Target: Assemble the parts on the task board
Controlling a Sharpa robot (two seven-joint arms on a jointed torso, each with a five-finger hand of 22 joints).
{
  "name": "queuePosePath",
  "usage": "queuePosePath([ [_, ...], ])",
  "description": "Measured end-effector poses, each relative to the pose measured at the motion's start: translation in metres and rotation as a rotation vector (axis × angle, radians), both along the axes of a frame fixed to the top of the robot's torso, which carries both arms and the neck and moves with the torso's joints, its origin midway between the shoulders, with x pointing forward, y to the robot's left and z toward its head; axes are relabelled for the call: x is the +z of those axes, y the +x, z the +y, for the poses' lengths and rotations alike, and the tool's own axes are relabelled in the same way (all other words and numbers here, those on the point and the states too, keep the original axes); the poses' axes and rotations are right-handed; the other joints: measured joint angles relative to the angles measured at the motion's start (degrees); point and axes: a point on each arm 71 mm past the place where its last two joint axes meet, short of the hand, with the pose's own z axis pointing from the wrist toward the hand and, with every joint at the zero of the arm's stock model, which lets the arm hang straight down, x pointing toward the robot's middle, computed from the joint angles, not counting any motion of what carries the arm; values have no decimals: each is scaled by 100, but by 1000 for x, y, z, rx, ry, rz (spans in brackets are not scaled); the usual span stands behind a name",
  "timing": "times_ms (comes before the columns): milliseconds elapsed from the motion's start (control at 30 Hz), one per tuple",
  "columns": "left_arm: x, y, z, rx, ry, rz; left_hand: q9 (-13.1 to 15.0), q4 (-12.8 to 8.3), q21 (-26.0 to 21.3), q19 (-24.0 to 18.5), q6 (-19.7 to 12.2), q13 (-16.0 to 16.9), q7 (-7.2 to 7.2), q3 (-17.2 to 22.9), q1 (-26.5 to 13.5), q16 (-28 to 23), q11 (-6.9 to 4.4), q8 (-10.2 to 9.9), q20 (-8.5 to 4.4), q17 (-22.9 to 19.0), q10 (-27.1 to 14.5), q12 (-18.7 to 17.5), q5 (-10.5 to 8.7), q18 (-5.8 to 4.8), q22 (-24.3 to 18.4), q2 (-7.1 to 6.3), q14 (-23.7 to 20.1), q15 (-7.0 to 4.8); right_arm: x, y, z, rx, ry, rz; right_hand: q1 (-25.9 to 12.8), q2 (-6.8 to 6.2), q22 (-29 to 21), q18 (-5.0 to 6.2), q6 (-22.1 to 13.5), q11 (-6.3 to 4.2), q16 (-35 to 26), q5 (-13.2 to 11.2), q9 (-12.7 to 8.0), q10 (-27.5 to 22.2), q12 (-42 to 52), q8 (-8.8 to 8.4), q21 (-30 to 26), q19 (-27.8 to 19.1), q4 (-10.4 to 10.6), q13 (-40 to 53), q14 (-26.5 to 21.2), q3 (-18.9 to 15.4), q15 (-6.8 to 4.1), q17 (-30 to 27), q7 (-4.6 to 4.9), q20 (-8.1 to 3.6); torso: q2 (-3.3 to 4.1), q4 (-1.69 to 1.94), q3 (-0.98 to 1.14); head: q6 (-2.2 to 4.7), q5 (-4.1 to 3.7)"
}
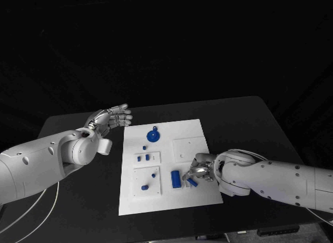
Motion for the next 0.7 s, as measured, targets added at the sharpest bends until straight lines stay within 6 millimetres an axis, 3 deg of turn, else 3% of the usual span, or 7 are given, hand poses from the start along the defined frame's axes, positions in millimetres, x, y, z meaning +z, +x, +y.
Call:
queuePosePath([
  [267, 0, 0, 0, 0, 0, 0, 0, 0, 0, 0, 0, -5, 0, 0, 0, 0, -15, -4, 0, 0, -15, 0, 0, 0, 0, 0, 0, 0, 0, 0, 0, -1, 1, -1, -54, 32, 0, -2, -1, 0, 0, 0, -4, 0, -3, 0, 0, -30, -58, 14, -21, -117, -20, 5, -1, -33, 0, -1, 0, -5, 7],
  [533, 0, 0, 0, 0, 1, 1, 0, 0, 0, 0, 0, -5, 0, 0, 0, 0, -15, -4, 0, 5, -15, 0, 0, 0, -1, 0, 0, 0, 0, 0, -1, -2, 1, -1, 260, 484, -1, -12, -10, -21, 17, 0, -18, 21, -3, 0, -1, -20, -281, 21, -21, -18, -21, 12, -10, -85, 0, 0, 0, -13, 12],
  [700, 0, 0, 0, 0, 1, 1, 1, 0, 0, 0, 0, -5, 0, 0, 0, 0, -15, -4, 0, 4, -15, 0, 0, 0, 4, 0, 0, 0, -1, 0, -2, -2, 3, -1, 342, 324, -1, -13, -10, -22, 17, 0, -18, 21, -3, 0, -1, -28, -268, 22, -21, 23, -20, 12, -12, -93, 0, 0, 0, -14, 12],
])
